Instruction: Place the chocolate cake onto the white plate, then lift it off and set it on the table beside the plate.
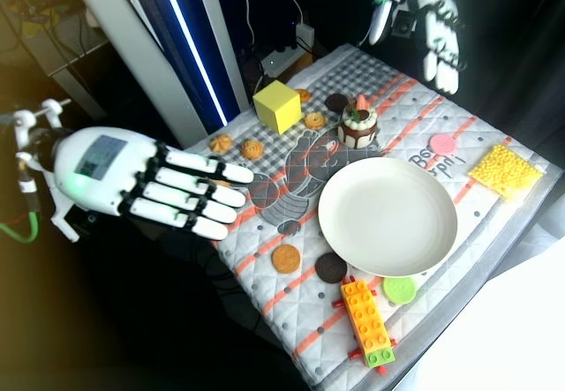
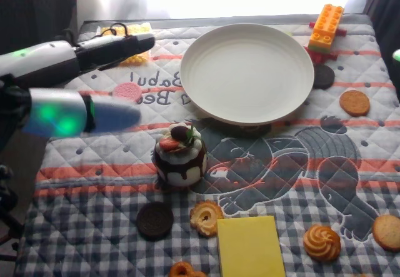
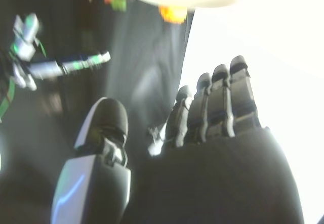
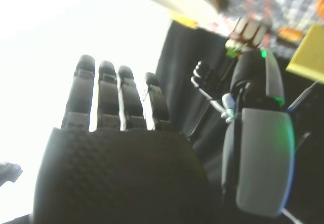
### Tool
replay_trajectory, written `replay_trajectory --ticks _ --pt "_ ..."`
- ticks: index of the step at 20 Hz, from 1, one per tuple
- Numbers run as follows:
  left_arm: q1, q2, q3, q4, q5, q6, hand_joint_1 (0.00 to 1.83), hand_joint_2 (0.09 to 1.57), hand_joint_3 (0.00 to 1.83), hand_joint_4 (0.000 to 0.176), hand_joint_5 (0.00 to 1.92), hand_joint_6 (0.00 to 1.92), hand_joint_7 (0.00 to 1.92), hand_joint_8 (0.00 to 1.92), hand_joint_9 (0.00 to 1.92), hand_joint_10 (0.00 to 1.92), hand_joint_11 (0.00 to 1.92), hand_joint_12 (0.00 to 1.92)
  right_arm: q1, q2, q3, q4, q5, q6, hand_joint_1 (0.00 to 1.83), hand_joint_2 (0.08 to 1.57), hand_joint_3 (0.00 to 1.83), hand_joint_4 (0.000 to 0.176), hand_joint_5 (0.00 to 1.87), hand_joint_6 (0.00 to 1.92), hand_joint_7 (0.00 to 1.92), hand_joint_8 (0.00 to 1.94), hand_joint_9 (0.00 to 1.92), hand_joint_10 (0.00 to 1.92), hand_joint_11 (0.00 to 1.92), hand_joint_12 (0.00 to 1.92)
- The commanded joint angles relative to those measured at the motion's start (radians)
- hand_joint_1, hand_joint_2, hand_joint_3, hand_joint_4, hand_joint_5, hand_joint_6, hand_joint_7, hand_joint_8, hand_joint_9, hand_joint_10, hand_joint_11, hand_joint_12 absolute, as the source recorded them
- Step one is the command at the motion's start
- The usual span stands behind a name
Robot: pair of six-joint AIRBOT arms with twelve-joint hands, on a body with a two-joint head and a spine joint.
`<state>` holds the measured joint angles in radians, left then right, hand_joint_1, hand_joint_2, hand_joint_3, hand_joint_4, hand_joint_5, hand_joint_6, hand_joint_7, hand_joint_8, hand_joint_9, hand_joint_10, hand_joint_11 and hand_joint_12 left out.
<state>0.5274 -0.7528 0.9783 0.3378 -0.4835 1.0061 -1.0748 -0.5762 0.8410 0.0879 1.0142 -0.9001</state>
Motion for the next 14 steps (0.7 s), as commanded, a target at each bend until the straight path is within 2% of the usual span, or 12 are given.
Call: replay_trajectory --ticks 1,2,3,4,6,7,8,9,11,12,13,14 --pt "-0.029 -0.002 0.003 0.013 -0.044 -0.004 0.48 1.15 0.0 0.117 0.0 0.0 0.0 0.0 0.0 0.0 0.0 0.44 0.028 0.007 0.007 0.009 0.066 -0.014 0.5 1.16 0.03 0.047 0.0 0.0 0.0 0.0 0.0 0.0 0.03 0.02" --pt "-0.05 -0.002 0.001 0.044 -0.011 -0.004 0.48 1.14 0.0 0.136 0.0 0.0 0.0 0.0 0.0 0.0 0.0 0.51 0.047 0.006 0.008 -0.008 0.034 -0.023 0.56 1.15 0.02 0.053 0.0 0.0 0.0 0.0 0.0 0.0 0.03 0.02" --pt "-0.071 -0.003 -0.002 0.075 0.019 -0.004 0.41 1.15 0.0 0.137 0.0 0.0 0.0 0.0 0.0 0.0 0.0 0.49 0.071 0.006 0.01 -0.027 0.004 -0.028 0.57 1.19 0.0 0.024 0.0 0.0 0.0 0.0 0.0 0.0 0.01 0.43" --pt "-0.097 -0.006 -0.005 0.114 0.051 -0.004 0.35 1.15 0.0 0.139 0.0 0.0 0.0 0.0 0.0 0.0 0.0 0.31 0.103 0.006 0.013 -0.051 -0.037 -0.029 0.59 1.19 0.0 0.0 0.0 0.0 0.0 0.0 0.0 0.0 0.0 0.53" --pt "-0.137 -0.013 -0.013 0.172 0.091 -0.004 0.34 1.13 0.0 0.128 0.0 0.0 0.0 0.0 0.0 0.0 0.0 0.16 0.142 0.0 0.016 -0.084 -0.085 -0.029 0.55 1.17 0.0 0.034 0.0 0.0 0.0 0.0 0.0 0.0 0.0 0.17" --pt "-0.147 -0.018 -0.018 0.2 0.114 -0.004 0.36 1.13 0.0 0.087 0.0 0.0 0.0 0.0 0.0 0.0 0.0 0.16 0.156 -0.009 0.02 -0.099 -0.107 -0.029 0.55 1.18 0.0 0.046 0.0 0.0 0.0 0.0 0.0 0.0 0.0 0.03" --pt "-0.155 -0.025 -0.019 0.227 0.143 -0.004 0.36 1.13 0.0 0.078 0.0 0.0 0.0 0.0 0.0 0.0 0.0 0.16 0.171 -0.018 0.025 -0.112 -0.126 -0.029 0.54 1.18 0.0 0.049 0.0 0.0 0.0 0.0 0.0 0.0 0.0 0.01" --pt "-0.158 -0.034 -0.018 0.248 0.168 -0.004 0.41 1.11 0.0 0.073 0.0 0.0 0.0 0.0 0.0 0.0 0.0 0.08 0.187 -0.029 0.029 -0.125 -0.145 -0.029 0.54 1.19 0.01 0.0 0.0 0.0 0.0 0.0 0.0 0.0 0.0 0.0" --pt "-0.159 -0.05 -0.016 0.284 0.207 -0.003 0.55 1.07 0.0 0.054 0.0 0.0 0.0 0.0 0.0 0.0 0.0 0.0 0.223 -0.046 0.037 -0.153 -0.189 -0.029 0.5 1.19 0.0 0.006 0.0 0.0 0.0 0.0 0.0 0.0 0.0 0.0" --pt "-0.16 -0.063 -0.013 0.304 0.229 -0.003 0.6 1.05 0.0 0.082 0.0 0.0 0.0 0.0 0.0 0.0 0.0 0.0 0.242 -0.053 0.039 -0.17 -0.211 -0.029 0.46 1.19 0.0 0.0 0.0 0.0 0.0 0.0 0.0 0.0 0.0 0.0" --pt "-0.16 -0.077 -0.008 0.318 0.246 -0.003 0.65 1.05 0.0 0.127 0.0 0.0 0.0 0.0 0.0 0.0 0.0 0.0 0.254 -0.058 0.041 -0.185 -0.23 -0.028 0.44 1.19 0.0 0.0 0.0 0.0 0.0 0.0 0.0 0.0 0.0 0.0" --pt "-0.16 -0.091 -0.002 0.325 0.257 -0.003 0.67 1.04 0.0 0.136 0.0 0.0 0.0 0.0 0.0 0.0 0.0 0.0 0.258 -0.062 0.042 -0.189 -0.238 -0.028 0.43 1.19 0.0 0.0 0.0 0.0 0.0 0.0 0.0 0.0 0.0 0.0"
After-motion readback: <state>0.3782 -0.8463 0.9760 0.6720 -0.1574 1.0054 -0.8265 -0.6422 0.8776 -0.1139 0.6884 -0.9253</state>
